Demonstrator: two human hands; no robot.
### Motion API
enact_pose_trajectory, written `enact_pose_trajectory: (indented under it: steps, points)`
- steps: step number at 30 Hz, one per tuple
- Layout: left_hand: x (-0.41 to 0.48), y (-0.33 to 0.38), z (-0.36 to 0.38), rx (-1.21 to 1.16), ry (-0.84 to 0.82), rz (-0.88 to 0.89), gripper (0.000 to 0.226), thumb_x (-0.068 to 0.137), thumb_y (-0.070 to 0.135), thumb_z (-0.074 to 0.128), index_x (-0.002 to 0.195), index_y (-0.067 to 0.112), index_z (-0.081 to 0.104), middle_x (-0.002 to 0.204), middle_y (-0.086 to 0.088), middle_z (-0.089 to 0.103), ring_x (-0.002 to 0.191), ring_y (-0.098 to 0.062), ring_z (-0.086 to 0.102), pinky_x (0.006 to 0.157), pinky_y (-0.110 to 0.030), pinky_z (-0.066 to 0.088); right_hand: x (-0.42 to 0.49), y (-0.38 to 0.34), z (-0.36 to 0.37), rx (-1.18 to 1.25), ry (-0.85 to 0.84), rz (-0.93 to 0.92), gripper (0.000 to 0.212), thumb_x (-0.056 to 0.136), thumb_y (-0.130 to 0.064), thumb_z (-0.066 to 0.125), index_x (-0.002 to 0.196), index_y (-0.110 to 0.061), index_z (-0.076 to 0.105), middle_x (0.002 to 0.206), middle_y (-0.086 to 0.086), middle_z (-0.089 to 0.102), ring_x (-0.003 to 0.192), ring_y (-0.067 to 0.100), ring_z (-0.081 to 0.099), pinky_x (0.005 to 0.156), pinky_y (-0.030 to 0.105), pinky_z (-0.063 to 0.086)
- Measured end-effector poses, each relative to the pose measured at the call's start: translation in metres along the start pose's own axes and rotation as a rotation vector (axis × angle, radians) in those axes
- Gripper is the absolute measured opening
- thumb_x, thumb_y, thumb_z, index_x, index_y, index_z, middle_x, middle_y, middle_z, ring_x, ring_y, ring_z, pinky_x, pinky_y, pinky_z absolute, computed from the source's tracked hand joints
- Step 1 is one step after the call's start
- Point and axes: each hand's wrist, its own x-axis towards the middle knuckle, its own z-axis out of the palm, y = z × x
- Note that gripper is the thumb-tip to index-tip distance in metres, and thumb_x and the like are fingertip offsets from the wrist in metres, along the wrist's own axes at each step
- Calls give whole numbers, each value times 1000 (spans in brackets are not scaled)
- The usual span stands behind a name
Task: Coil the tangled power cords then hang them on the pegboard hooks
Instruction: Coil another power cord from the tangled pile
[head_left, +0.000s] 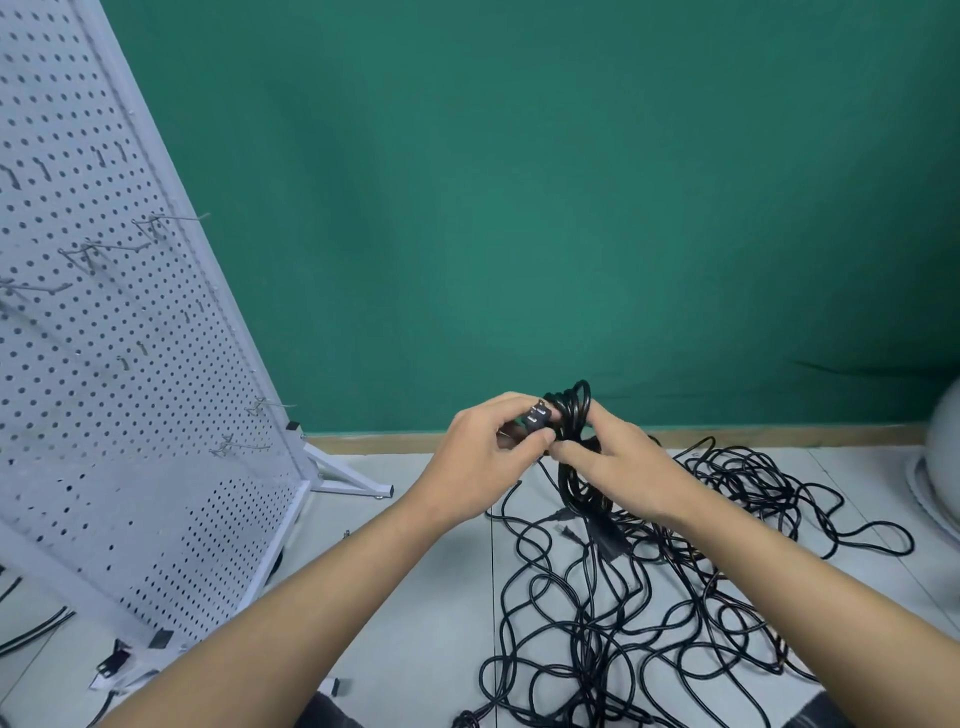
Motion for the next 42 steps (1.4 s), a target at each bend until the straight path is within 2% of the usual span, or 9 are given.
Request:
enact_pose_trajectory:
  steps: [3, 7, 11, 15, 18, 21, 28, 36, 42]
  points:
    - [0, -1, 1, 12, -47, -1, 21, 100, 18, 66, 120, 18, 72, 111, 11, 70, 102, -7, 67, 91, -22, 54, 2, 6, -1, 39, 72, 4, 30, 91, -55, 69, 117, -40, 64, 108, -15, 74, 104, 7, 68, 99, 40, 52]
    - [4, -3, 3, -122, 29, -102, 19, 96, 19, 72, 115, 17, 76, 92, 2, 77, 81, -16, 71, 80, -36, 60, 4, 9, 2, 91, 126, 28, 20, 93, -44, 72, 110, -35, 66, 104, -16, 75, 105, 7, 68, 100, 43, 52]
    - [5, 1, 1, -269, 150, -195, 35, 83, 15, 84, 112, 10, 64, 73, -10, 74, 59, -17, 64, 65, -27, 53, 8, 8, 5, 93, 214, 96, 19, 93, -44, 69, 104, -28, 66, 102, -10, 74, 103, 14, 67, 99, 45, 52]
    - [5, -1, 1, -267, 131, -188, 21, 86, 16, 82, 99, 14, 66, 74, -10, 76, 65, -23, 67, 56, -24, 47, 8, 4, 2, 257, 222, 179, 24, 79, -51, 77, 95, -34, 75, 97, -12, 77, 95, 15, 73, 98, 45, 55]
    - [5, -4, 2, -146, 88, -132, 8, 94, 17, 74, 101, 20, 77, 78, -2, 77, 75, -19, 72, 68, -31, 57, 8, 5, 2, 343, 226, 192, 36, 65, -58, 76, 94, -37, 78, 94, -11, 78, 93, 15, 75, 98, 46, 56]
    - [5, -2, 4, 23, 59, -140, 18, 102, 21, 63, 100, 25, 80, 79, 6, 75, 81, -15, 70, 79, -34, 57, 8, 6, 4, 359, 217, 190, 23, 75, -44, 83, 95, -34, 79, 90, -10, 79, 90, 12, 75, 98, 45, 57]
    - [9, 3, 3, 178, 53, -193, 18, 99, 23, 66, 106, 28, 82, 83, 9, 65, 76, -8, 56, 66, -8, 37, 7, 2, 7, 556, 213, 207, 19, 80, -5, 83, 95, -16, 80, 92, 5, 80, 93, 25, 76, 100, 42, 55]
    - [10, 0, -3, -84, 109, -360, 10, 81, 22, 88, 89, 19, 83, 80, 4, 79, 83, -15, 76, 88, -31, 60, 2, -6, 5, 586, 149, 120, 19, 86, -4, 77, 100, -15, 79, 100, 2, 79, 95, 18, 75, 87, 24, 53]
    - [4, -13, -10, -187, 164, -300, 7, 85, 20, 84, 79, 19, 80, 79, -1, 78, 70, -13, 68, 70, -24, 52, -1, -7, -2, 523, 29, 56, 20, 99, 0, 60, 107, -7, 77, 106, 13, 76, 91, 24, 75, 82, 28, 61]
